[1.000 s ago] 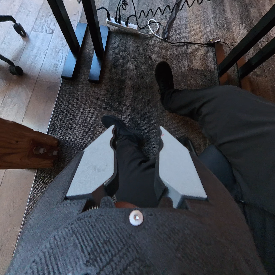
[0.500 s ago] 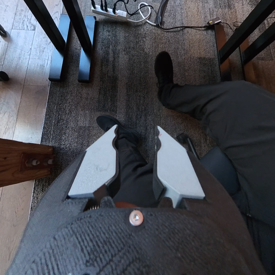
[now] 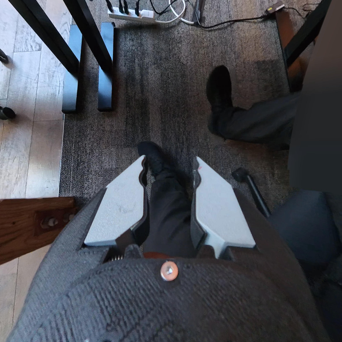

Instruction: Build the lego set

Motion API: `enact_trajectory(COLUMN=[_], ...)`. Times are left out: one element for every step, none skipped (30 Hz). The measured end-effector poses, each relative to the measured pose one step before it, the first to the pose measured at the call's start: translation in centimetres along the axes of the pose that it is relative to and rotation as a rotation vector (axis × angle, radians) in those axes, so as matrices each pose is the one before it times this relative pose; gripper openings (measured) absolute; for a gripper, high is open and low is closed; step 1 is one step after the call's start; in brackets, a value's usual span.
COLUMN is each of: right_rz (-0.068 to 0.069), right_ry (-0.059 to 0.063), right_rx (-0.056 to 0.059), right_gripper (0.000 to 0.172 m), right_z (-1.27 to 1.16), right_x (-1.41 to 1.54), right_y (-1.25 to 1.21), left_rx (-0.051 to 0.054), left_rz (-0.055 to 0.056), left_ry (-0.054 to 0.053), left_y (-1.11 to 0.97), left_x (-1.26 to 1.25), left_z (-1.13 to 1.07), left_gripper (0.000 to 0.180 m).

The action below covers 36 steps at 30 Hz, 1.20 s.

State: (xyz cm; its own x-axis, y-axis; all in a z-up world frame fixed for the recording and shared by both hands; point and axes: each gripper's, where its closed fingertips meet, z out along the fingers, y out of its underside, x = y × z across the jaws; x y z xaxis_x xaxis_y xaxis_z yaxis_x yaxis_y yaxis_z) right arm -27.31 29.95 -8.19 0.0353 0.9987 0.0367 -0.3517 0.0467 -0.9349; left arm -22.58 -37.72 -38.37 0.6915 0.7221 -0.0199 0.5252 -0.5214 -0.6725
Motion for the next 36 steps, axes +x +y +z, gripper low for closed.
enact_trajectory(right_rz=[-0.0183, -0.0038, 0.0096, 0.0128, 0.0104, 0.0115, 0.0117, 0.0036, -0.0040, -0.0144, -0.0398, -0.0691, 0.0037, -0.0087, -0.0409, -0.0351, -0.0190, -0.0116, -0.0037, 0.0124, 0.0221, 0.0249, 0.0227, 0.0174, 0.0008, -0.0172, -0.0167, -0.0156, -0.0140, -0.0143, -0.0122, -0.0057, 0.0019, 0.0098, 0.0161, 0.0208], right_ry=[0.0105, -0.0002, -0.0028, 0.0011, 0.0025, -0.0027, -0.0128, -0.0204, -0.0188, -0.0210, -0.0244, -0.0155, 0.0062, 0.0124, 0.0190, 0.0315, 0.0372, 0.0137, -0.0165, -0.0273, -0.0295, -0.0413, -0.0628, -0.0608, -0.0513, -0.0444, -0.0254, -0.0129, -0.0084, -0.0029, 0.0011, 0.0000, 0.0001, 0.0003, -0.0042, -0.0097], right_rx=[-0.0083, -0.0058, -0.0021, -0.0017, -0.0055, -0.0169, -0.0272, -0.0299, -0.0330, -0.0385, -0.0431, -0.0304, -0.0506, -0.0201, 0.0094, 0.0232, 0.0178, -0.0019, -0.0253, -0.0403, -0.0415, -0.0380, -0.0375, -0.0421, -0.0433, -0.0428, -0.0374, -0.0235, -0.0158, -0.0098, 0.0029, 0.0109, 0.0119, 0.0090, 0.0078, 0.0063], right_gripper=[0.058, 0.058, 0.061, 0.065, 0.070, 0.076, 0.082, 0.085, 0.087, 0.085, 0.079, 0.066, 0.062, 0.067, 0.064, 0.059, 0.060, 0.060, 0.056, 0.055, 0.055, 0.055, 0.053, 0.052, 0.052, 0.048, 0.041, 0.039, 0.039, 0.038, 0.037, 0.036, 0.034, 0.034, 0.034, 0.033], right_z=[1.282, 1.150, 0.995, 0.825, 0.685, 0.610, 0.519, 0.432, 0.321, 0.172, 0.085, 0.213, -0.226, -0.355, -0.292, -0.174, -0.053, 0.052, 0.164, 0.272, 0.354, 0.418, 0.486, 0.559, 0.590, 0.532, 0.449, 0.374, 0.219, 0.064, -0.061, -0.137, -0.135, -0.130, -0.130, -0.140], right_x=[0.570, 0.523, 0.594, 0.724, 0.781, 0.715, 0.496, 0.283, 0.176, -0.057, -0.312, -0.249, -0.106, -0.089, -0.038, 0.140, 0.310, 0.077, -0.274, -0.410, -0.426, -0.624, -0.948, -0.933, -0.829, -0.721, -0.457, -0.293, -0.270, -0.219, -0.161, -0.121, -0.025, 0.070, 0.069, 0.022], right_y=[0.098, 0.163, 0.169, 0.172, 0.300, 0.586, 0.814, 0.928, 1.059, 1.434, 1.777, 0.961, 0.081, -0.319, -0.241, -0.158, -0.061, 0.140, 0.448, 0.727, 0.817, 0.819, 0.831, 0.836, 0.737, 0.564, 0.446, 0.244, 0.174, 0.113, -0.032, -0.131, -0.137, -0.098, -0.077, -0.053], left_rx=[0.0078, 0.0083, 0.0056, -0.0012, -0.0066, -0.0038, -0.0004, 0.0112, 0.0156, 0.0157, 0.0142, 0.0299, 0.0448, 0.0389, 0.0301, 0.0259, 0.0196, 0.0109, 0.0106, 0.0157, 0.0177, 0.0119, 0.0038, 0.0007, 0.0031, 0.0084, 0.0120, 0.0111, 0.0051, -0.0087, -0.0197, -0.0209, -0.0218, -0.0173, -0.0098, 0.0030], left_rz=[0.0010, 0.0042, 0.0086, 0.0102, 0.0062, 0.0052, 0.0120, 0.0249, 0.0347, 0.0304, 0.0137, 0.0010, -0.0006, 0.0061, 0.0126, 0.0169, 0.0226, 0.0279, 0.0294, 0.0253, 0.0182, 0.0125, 0.0137, 0.0213, 0.0252, 0.0215, 0.0132, 0.0128, 0.0137, 0.0145, 0.0170, 0.0205, 0.0224, 0.0276, 0.0348, 0.0360], left_ry=[0.0054, 0.0094, 0.0107, 0.0069, 0.0045, 0.0101, 0.0079, -0.0018, -0.0113, -0.0083, 0.0061, 0.0159, 0.0224, 0.0228, 0.0177, 0.0165, 0.0209, 0.0158, 0.0088, 0.0121, 0.0174, 0.0236, 0.0327, 0.0369, 0.0325, 0.0308, 0.0370, 0.0445, 0.0440, 0.0381, 0.0308, 0.0291, 0.0355, 0.0279, 0.0128, 0.0024], left_y=[-0.858, -0.910, -0.906, -0.883, -0.968, -1.136, -1.234, -1.447, -1.621, -1.785, -1.919, -2.184, -2.373, -2.262, -2.046, -1.845, -1.628, -1.400, -1.313, -1.325, -1.302, -1.198, -1.015, -0.851, -0.751, -0.745, -0.738, -0.720, -0.671, -0.630, -0.712, -0.888, -1.020, -1.168, -1.298, -1.442], left_x=[-0.255, -0.168, -0.130, -0.179, -0.141, 0.023, 0.070, -0.042, -0.201, -0.227, -0.086, 0.091, 0.238, 0.302, 0.249, 0.269, 0.352, 0.274, 0.183, 0.215, 0.246, 0.256, 0.300, 0.236, 0.037, -0.087, -0.089, -0.024, -0.090, -0.243, -0.388, -0.453, -0.400, -0.564, -0.795, -0.926], left_z=[1.028, 1.123, 1.175, 1.137, 0.959, 0.728, 0.463, 0.272, 0.178, 0.204, 0.212, 0.145, 0.139, 0.240, 0.372, 0.487, 0.546, 0.555, 0.504, 0.477, 0.541, 0.689, 0.827, 0.974, 1.097, 1.164, 1.198, 1.199, 1.270, 1.357, 1.395, 1.408, 1.411, 1.356, 1.239, 1.157], left_gripper=[0.047, 0.047, 0.046, 0.046, 0.046, 0.046, 0.046, 0.046, 0.045, 0.042, 0.042, 0.042, 0.041, 0.040, 0.040, 0.040, 0.039, 0.039, 0.039, 0.039, 0.039, 0.038, 0.037, 0.035, 0.033, 0.032, 0.032, 0.032, 0.032, 0.032, 0.034, 0.035, 0.035, 0.036, 0.036, 0.036])
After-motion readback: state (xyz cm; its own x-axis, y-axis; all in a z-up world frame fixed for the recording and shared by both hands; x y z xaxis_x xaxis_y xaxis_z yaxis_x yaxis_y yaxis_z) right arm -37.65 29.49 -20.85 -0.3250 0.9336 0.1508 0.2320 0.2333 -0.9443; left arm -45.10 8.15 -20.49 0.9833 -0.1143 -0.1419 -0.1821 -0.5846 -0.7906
